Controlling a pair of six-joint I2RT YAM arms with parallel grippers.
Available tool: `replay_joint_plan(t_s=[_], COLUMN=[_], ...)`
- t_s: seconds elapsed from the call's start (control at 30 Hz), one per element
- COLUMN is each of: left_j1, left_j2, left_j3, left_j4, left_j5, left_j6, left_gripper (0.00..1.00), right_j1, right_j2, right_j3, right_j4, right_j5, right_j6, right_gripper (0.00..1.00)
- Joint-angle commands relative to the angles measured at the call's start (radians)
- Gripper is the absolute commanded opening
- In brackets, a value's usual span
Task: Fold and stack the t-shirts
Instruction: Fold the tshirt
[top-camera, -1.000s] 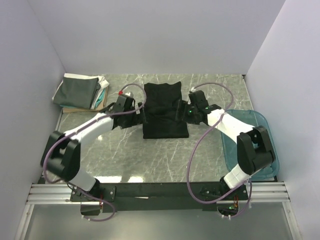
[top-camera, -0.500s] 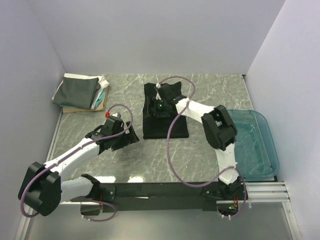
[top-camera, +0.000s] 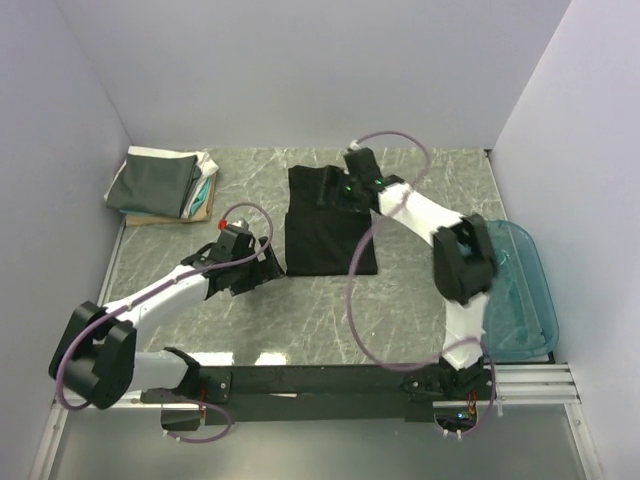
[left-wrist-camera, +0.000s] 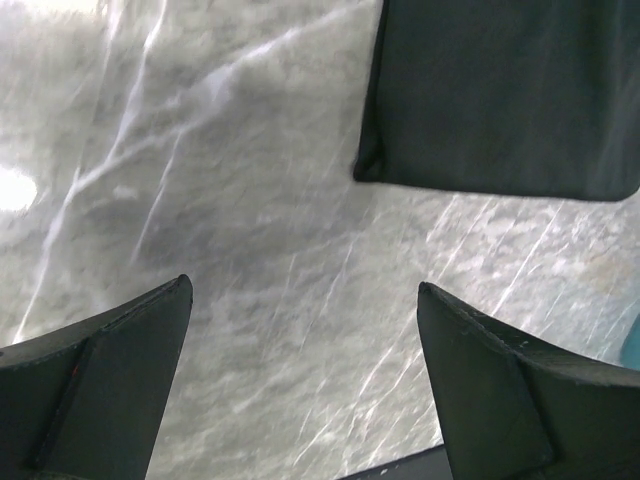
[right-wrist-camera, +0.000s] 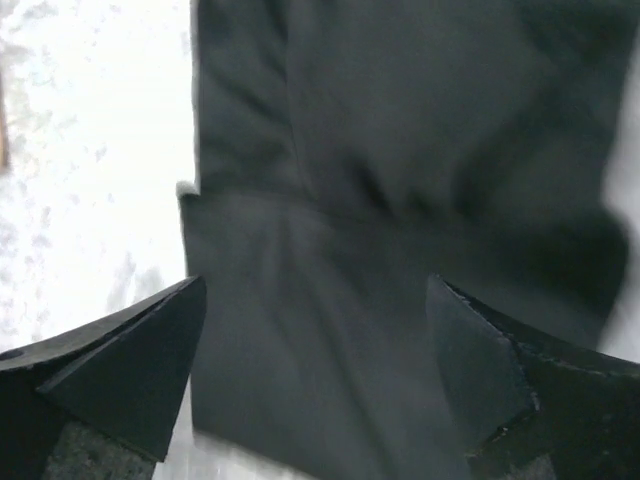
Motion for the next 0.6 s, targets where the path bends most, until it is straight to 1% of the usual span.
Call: replay_joint_plan(t_s=[0.0, 0.03, 0.07, 0.1, 0.13, 0.17, 0.23, 0.27, 0.37, 0.4, 0.43, 0.47, 0.53, 0.57], left_j1=[-0.004, -0.006, -0.006, -0.006, -0.004, -0.006, -0.006, -0.006, -0.006, -0.006, -0.006, -0.006, -0.006, -0.006], left_j2=[0.058, 0.073, 0.102, 0.118, 0.135, 0.171, 0.211, 0.246, 0.300, 0.311, 0.322, 0.343, 0.365, 0.389], left_j3=[0.084, 0.091, 0.108, 0.116, 0.125, 0.148, 0.174, 0.194, 0.211, 0.214, 0.216, 0.220, 0.229, 0.248], left_j4=[0.076, 0.085, 0.098, 0.105, 0.116, 0.116, 0.103, 0.104, 0.130, 0.136, 0.142, 0.150, 0.139, 0.126], left_j5=[0.000, 0.011, 0.013, 0.014, 0.020, 0.025, 0.016, 0.017, 0.049, 0.060, 0.066, 0.072, 0.068, 0.059], left_j6=[0.011, 0.019, 0.022, 0.022, 0.029, 0.031, 0.040, 0.042, 0.048, 0.046, 0.048, 0.046, 0.048, 0.054], left_gripper=[0.99, 0.99, 0.99, 0.97, 0.95, 0.94, 0.88, 0.83, 0.75, 0.69, 0.66, 0.61, 0.58, 0.53], right_j1=[-0.017, -0.023, -0.035, -0.041, -0.046, -0.052, -0.086, -0.100, -0.132, -0.135, -0.135, -0.135, -0.136, -0.137], right_j2=[-0.302, -0.354, -0.449, -0.495, -0.537, -0.609, -0.684, -0.703, -0.747, -0.757, -0.769, -0.770, -0.764, -0.758], right_j3=[-0.196, -0.256, -0.373, -0.433, -0.487, -0.586, -0.696, -0.722, -0.800, -0.822, -0.856, -0.868, -0.886, -0.891], right_j4=[0.078, 0.088, 0.106, 0.108, 0.105, 0.105, 0.094, 0.083, 0.074, 0.086, 0.095, 0.112, 0.114, 0.120], right_j5=[0.146, 0.181, 0.198, 0.222, 0.288, 0.301, 0.295, 0.246, 0.172, 0.154, 0.132, 0.102, 0.091, 0.091], right_j6=[0.055, 0.067, 0.087, 0.101, 0.123, 0.140, 0.150, 0.146, 0.123, 0.112, 0.106, 0.094, 0.094, 0.095], right_gripper=[0.98, 0.99, 1.00, 1.00, 1.00, 1.00, 1.00, 1.00, 1.00, 0.99, 0.99, 0.98, 0.96, 0.93])
